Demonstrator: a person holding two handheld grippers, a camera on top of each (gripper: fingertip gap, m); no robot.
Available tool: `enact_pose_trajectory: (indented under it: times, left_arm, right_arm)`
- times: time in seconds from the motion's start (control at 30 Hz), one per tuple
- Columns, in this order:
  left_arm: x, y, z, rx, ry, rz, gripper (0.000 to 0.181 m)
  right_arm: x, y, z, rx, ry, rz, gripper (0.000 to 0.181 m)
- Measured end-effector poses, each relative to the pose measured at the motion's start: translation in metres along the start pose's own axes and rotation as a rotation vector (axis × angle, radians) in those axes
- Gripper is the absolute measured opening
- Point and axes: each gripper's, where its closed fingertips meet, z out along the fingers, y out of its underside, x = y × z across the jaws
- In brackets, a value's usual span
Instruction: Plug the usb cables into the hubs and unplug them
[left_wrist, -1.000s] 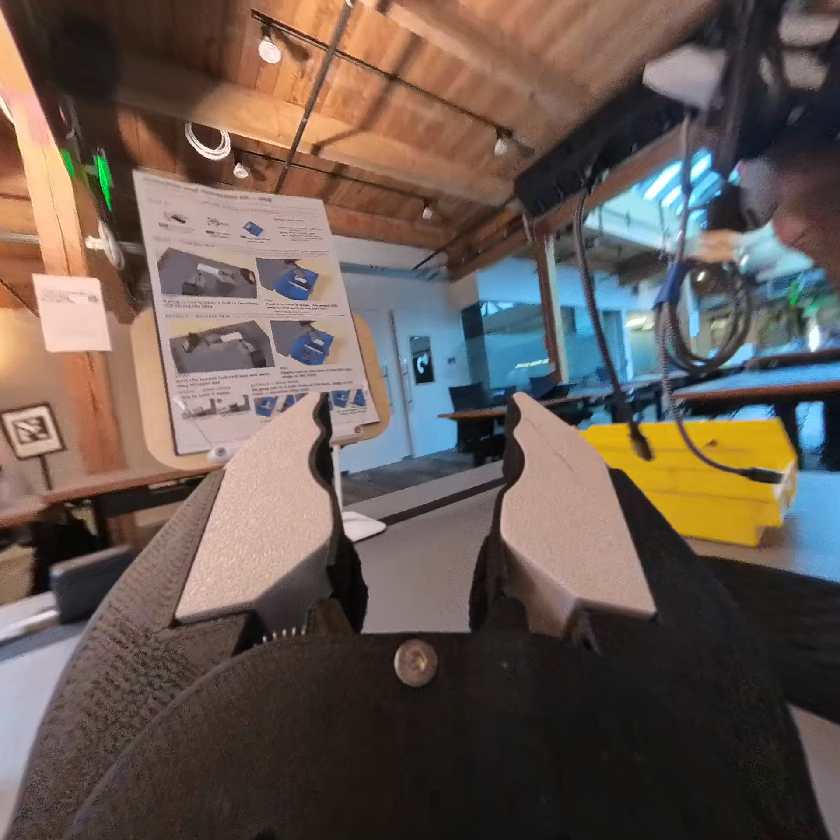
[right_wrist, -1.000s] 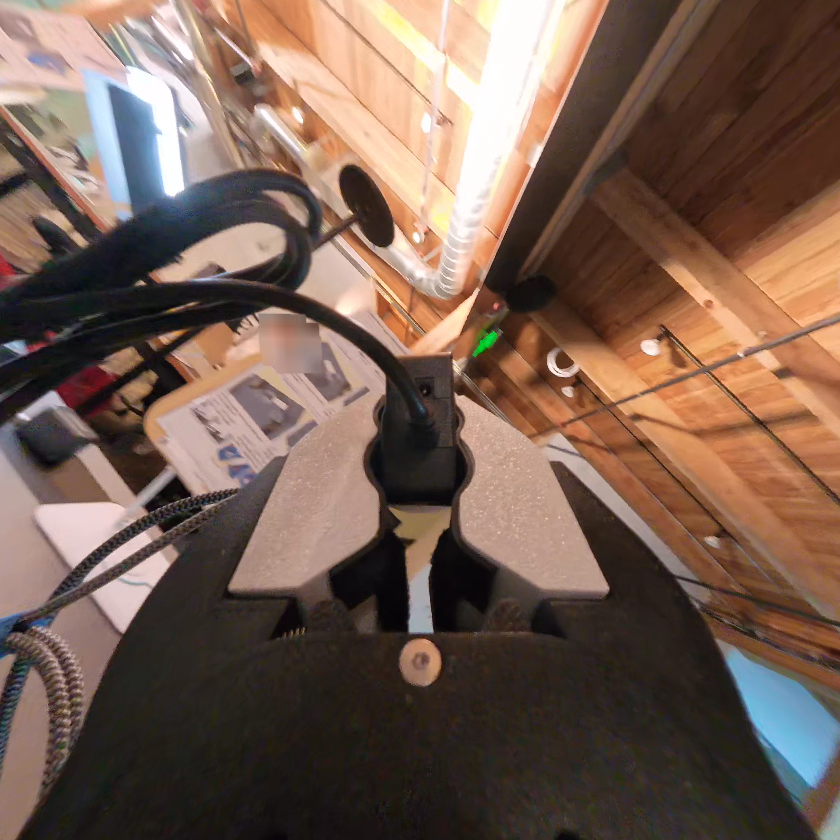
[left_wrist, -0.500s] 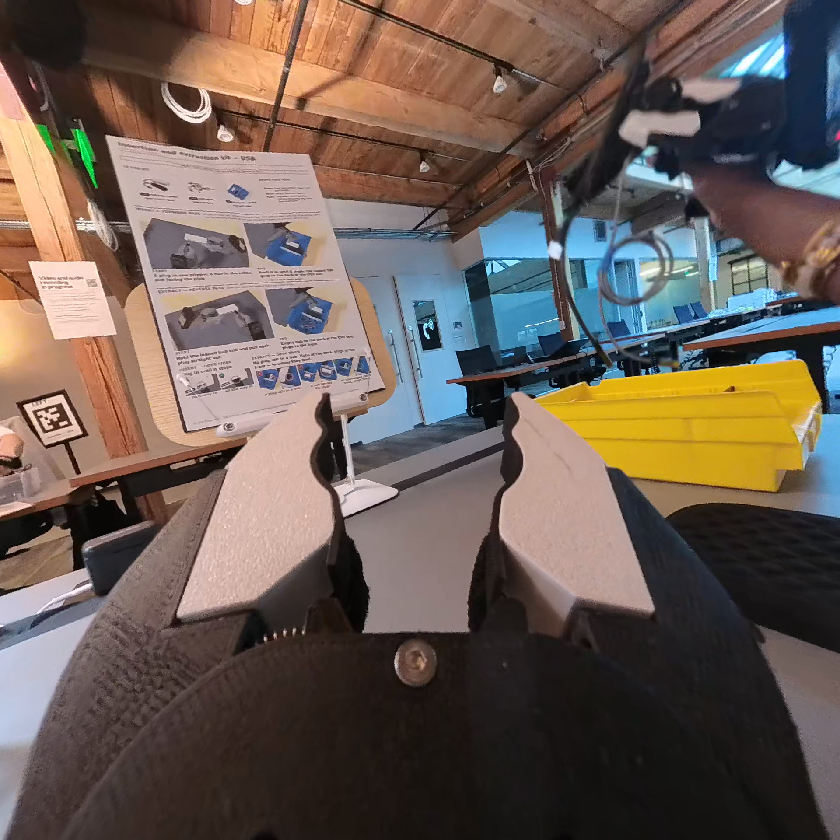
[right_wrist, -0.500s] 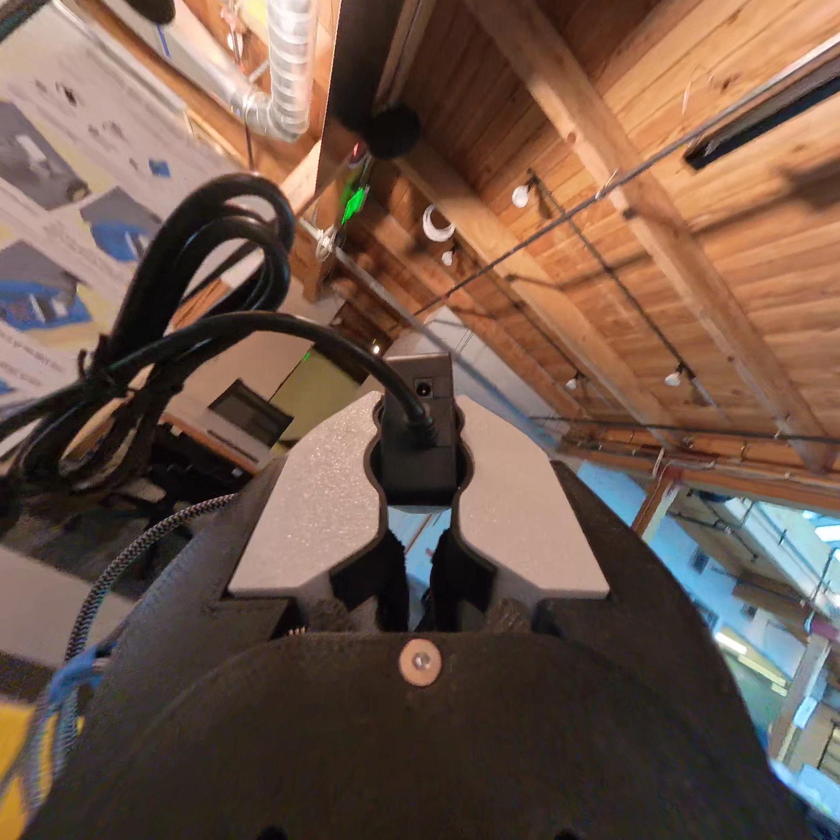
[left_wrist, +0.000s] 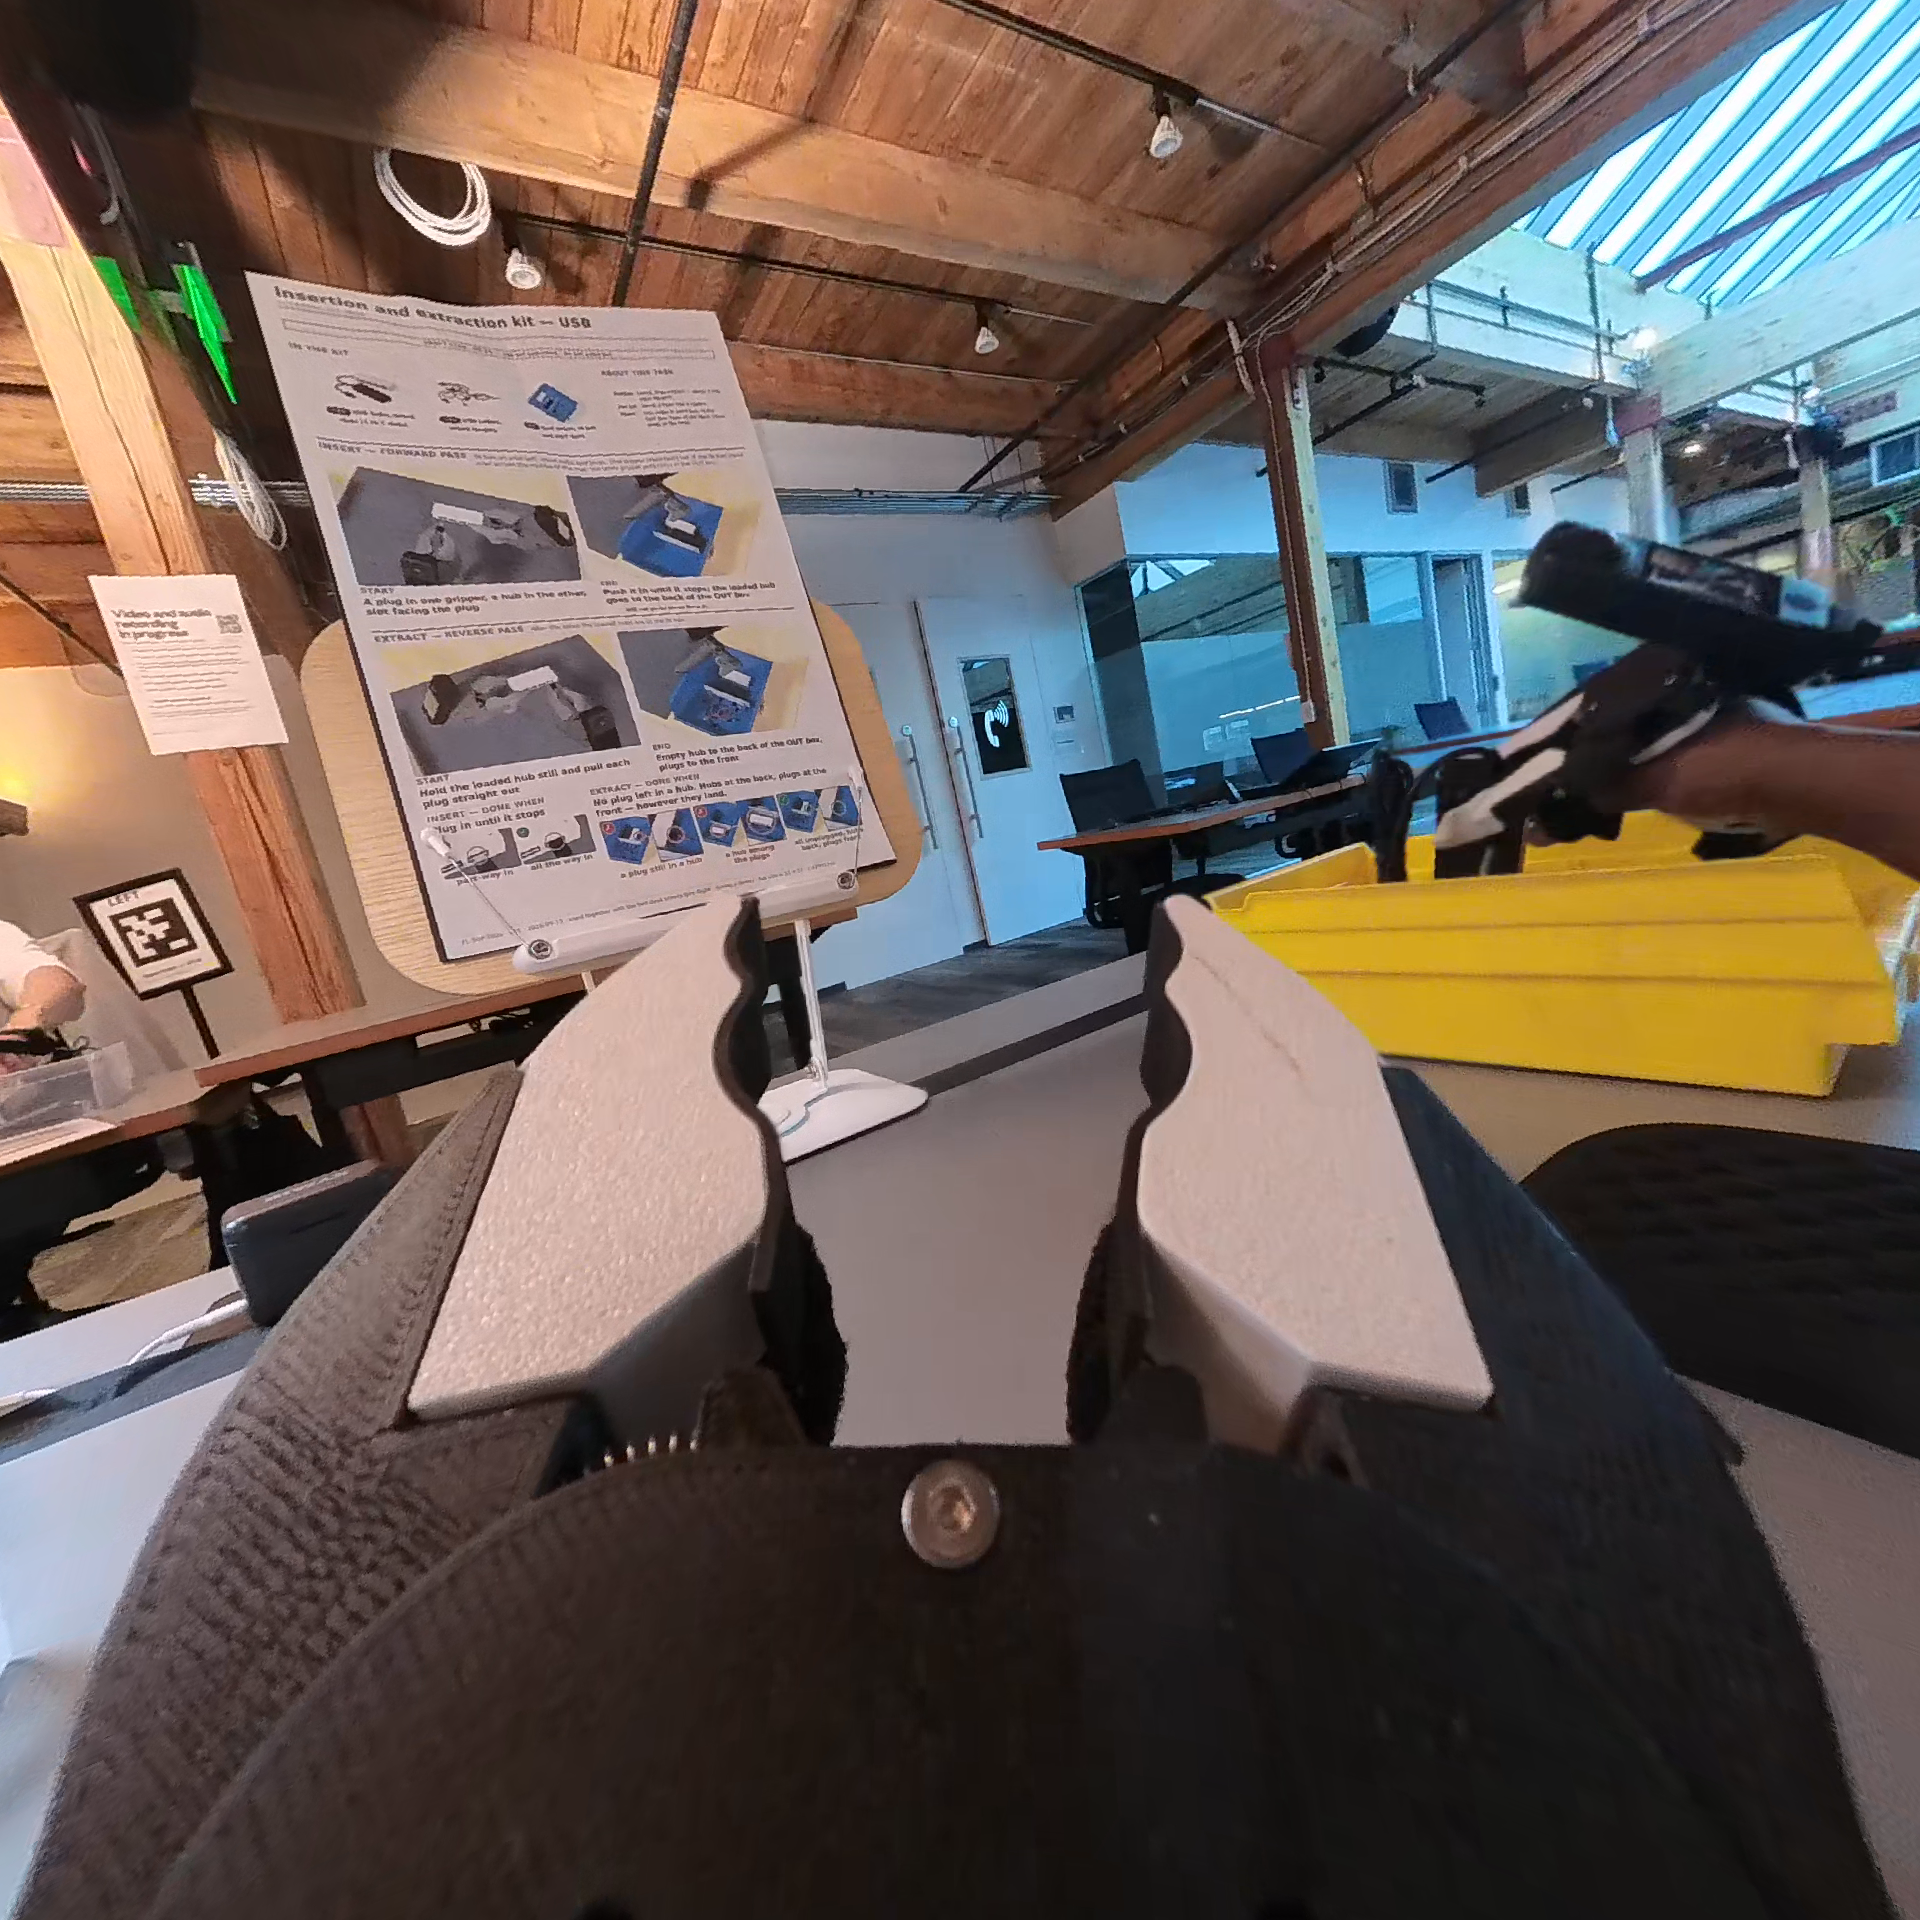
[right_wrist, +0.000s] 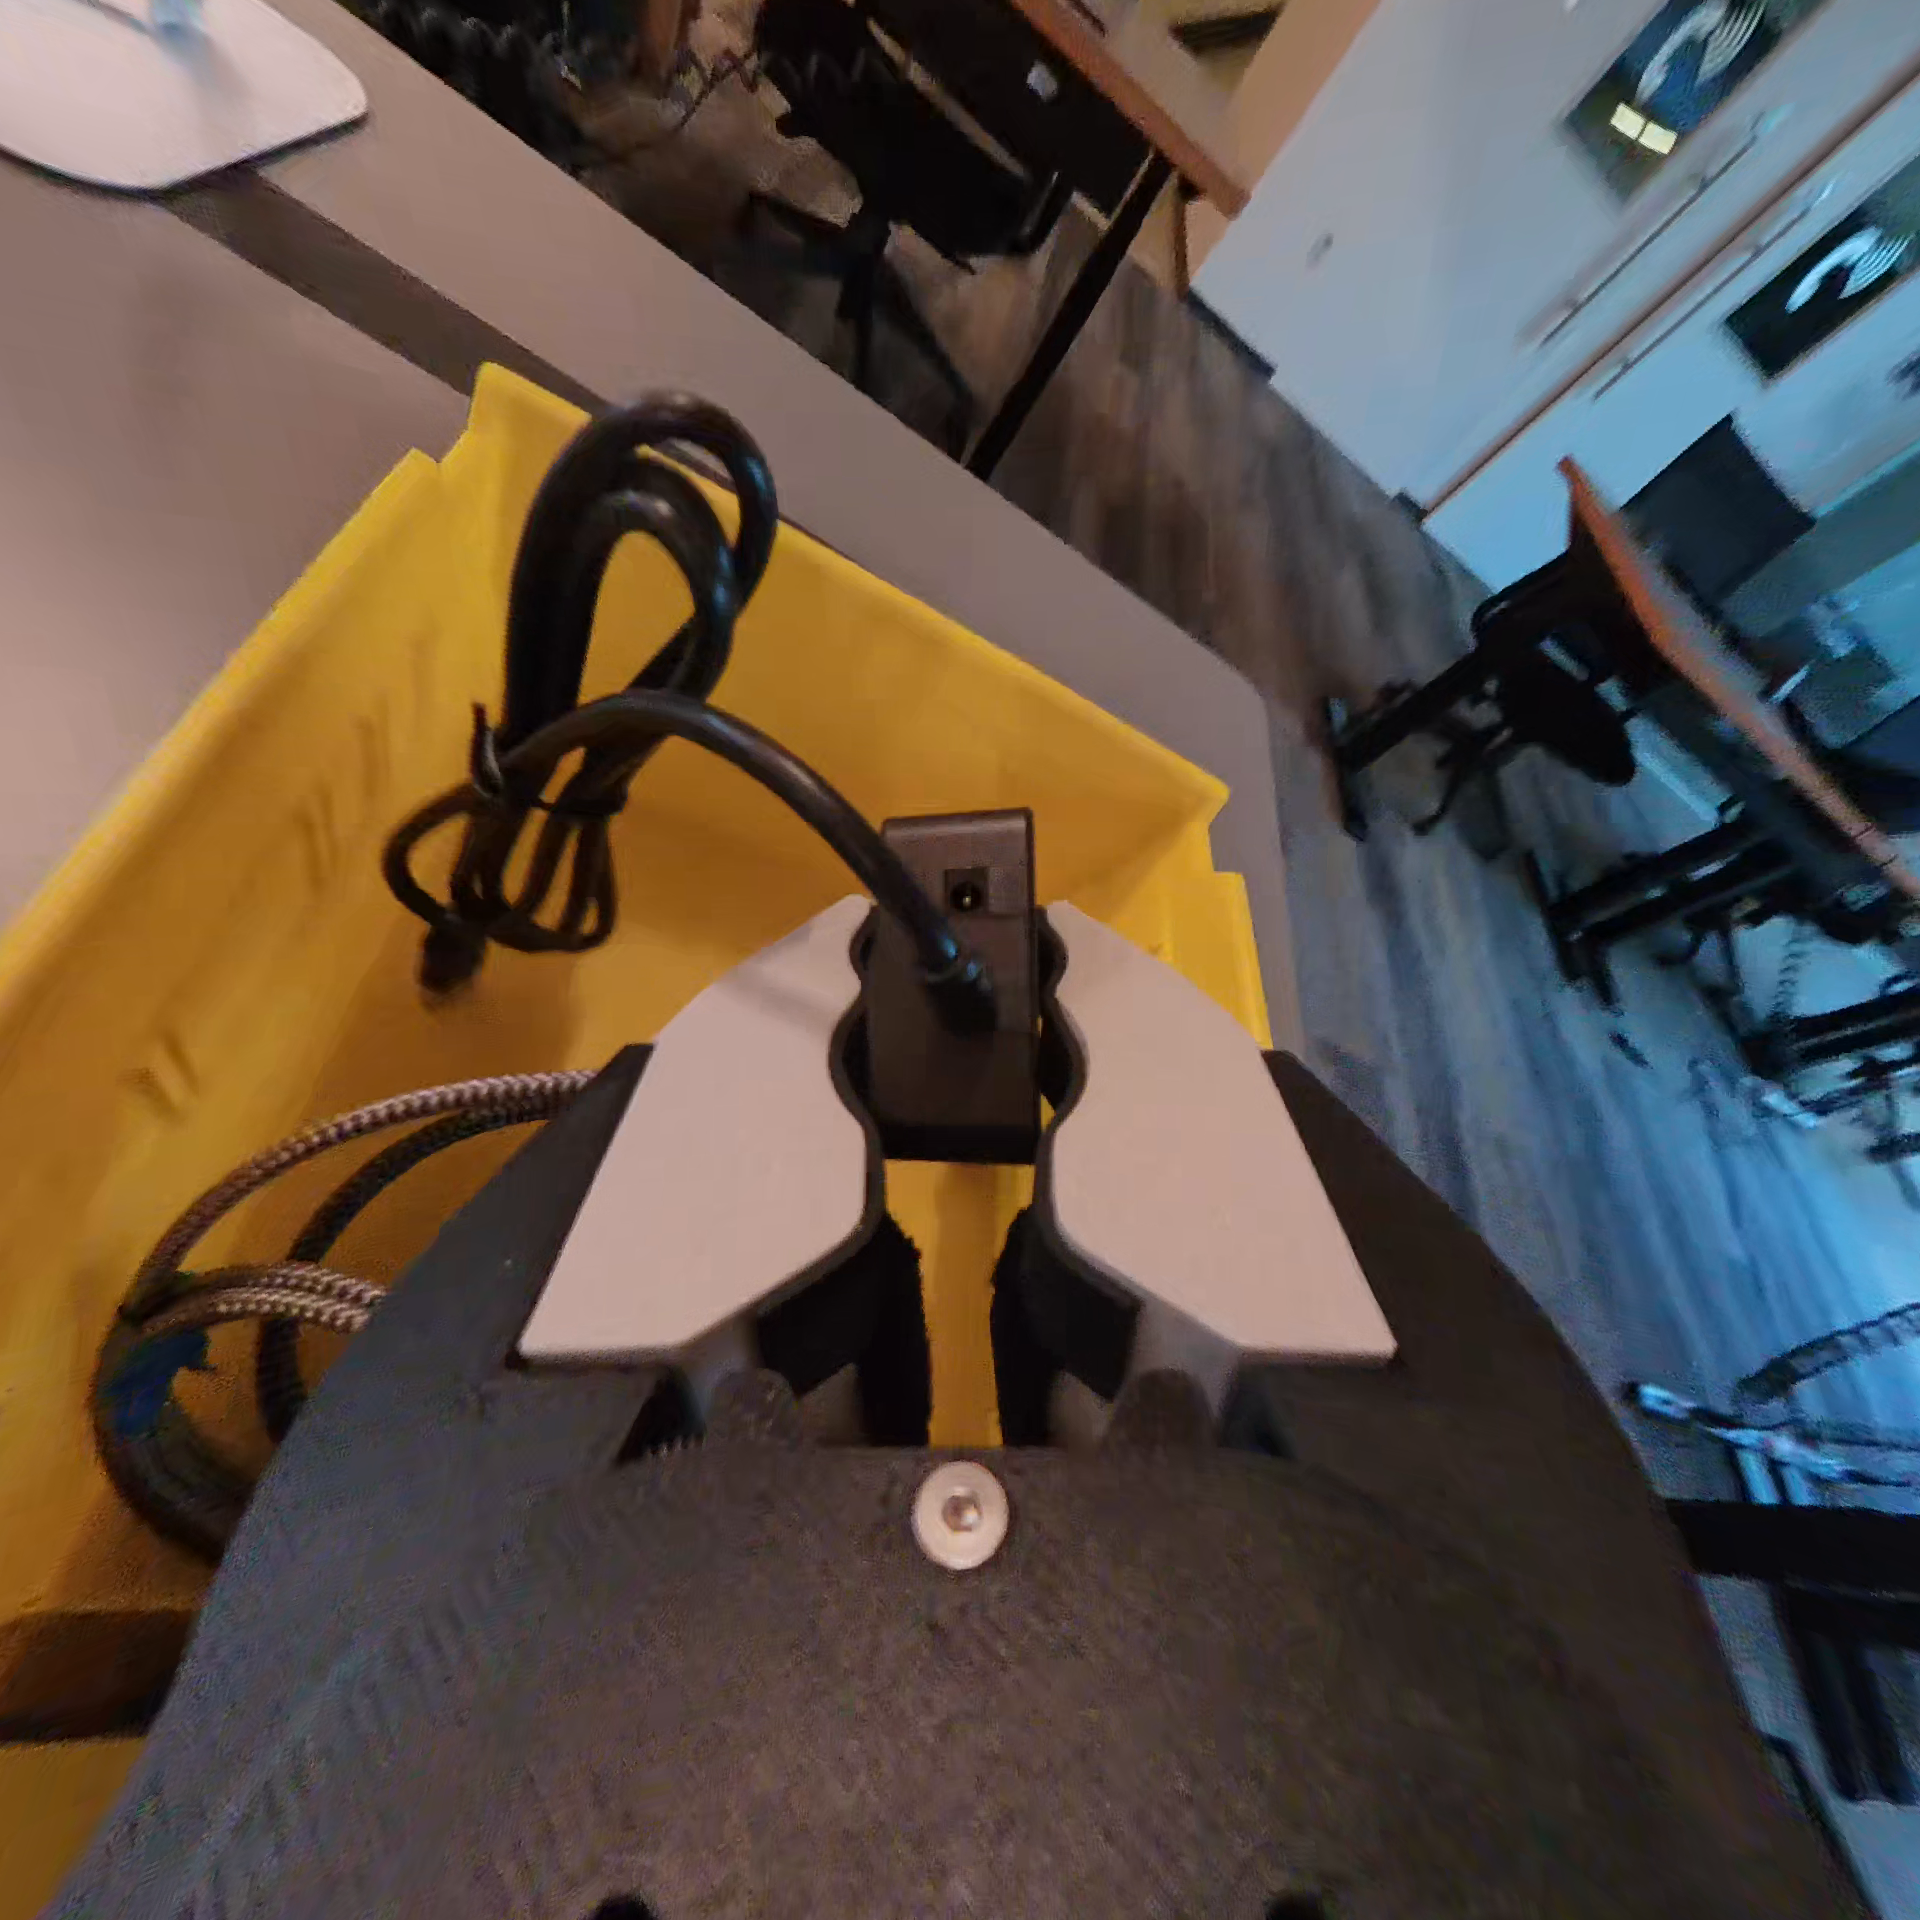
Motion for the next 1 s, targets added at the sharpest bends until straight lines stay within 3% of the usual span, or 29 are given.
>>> enact_pose_trajectory:
  times: [0.13, 0.3, 0.43, 0.53, 0.6, 0.67, 0.8, 0.9, 1.0]
  left_arm:
    - [-0.002, -0.001, 0.000, 0.006, -0.003, -0.012, 0.070]
    - [0.001, -0.001, -0.001, 0.005, 0.009, -0.012, 0.070]
    - [0.003, 0.001, 0.000, -0.001, 0.018, -0.011, 0.070]
    - [0.003, 0.001, 0.000, -0.004, 0.018, -0.021, 0.070]
    - [0.003, 0.002, 0.000, -0.003, 0.017, -0.024, 0.070]
    - [0.003, 0.002, 0.000, -0.006, 0.016, -0.021, 0.070]
    - [0.006, 0.002, 0.001, -0.006, 0.026, -0.009, 0.070]
    - [0.008, 0.002, 0.001, -0.011, 0.032, 0.006, 0.070]
    - [0.009, 0.001, 0.000, -0.009, 0.034, 0.016, 0.070]
  right_arm:
    - [-0.010, -0.002, 0.006, -0.047, 0.003, -0.088, 0.027]
    - [-0.032, -0.006, 0.006, -0.083, -0.120, -0.091, 0.062]
    - [-0.032, -0.029, -0.012, 0.034, -0.160, 0.047, 0.064]
    - [-0.016, -0.051, -0.042, 0.125, -0.077, 0.149, 0.070]
    - [-0.010, -0.077, -0.073, 0.257, -0.006, 0.185, 0.086]
    - [-0.018, -0.116, -0.115, 0.513, 0.041, 0.202, 0.096]
    - [-0.065, -0.169, -0.204, 1.002, 0.060, 0.233, 0.102]
    - [-0.115, -0.174, -0.228, 1.111, -0.002, 0.229, 0.102]
    - [-0.172, -0.162, -0.216, 1.086, -0.061, 0.136, 0.098]
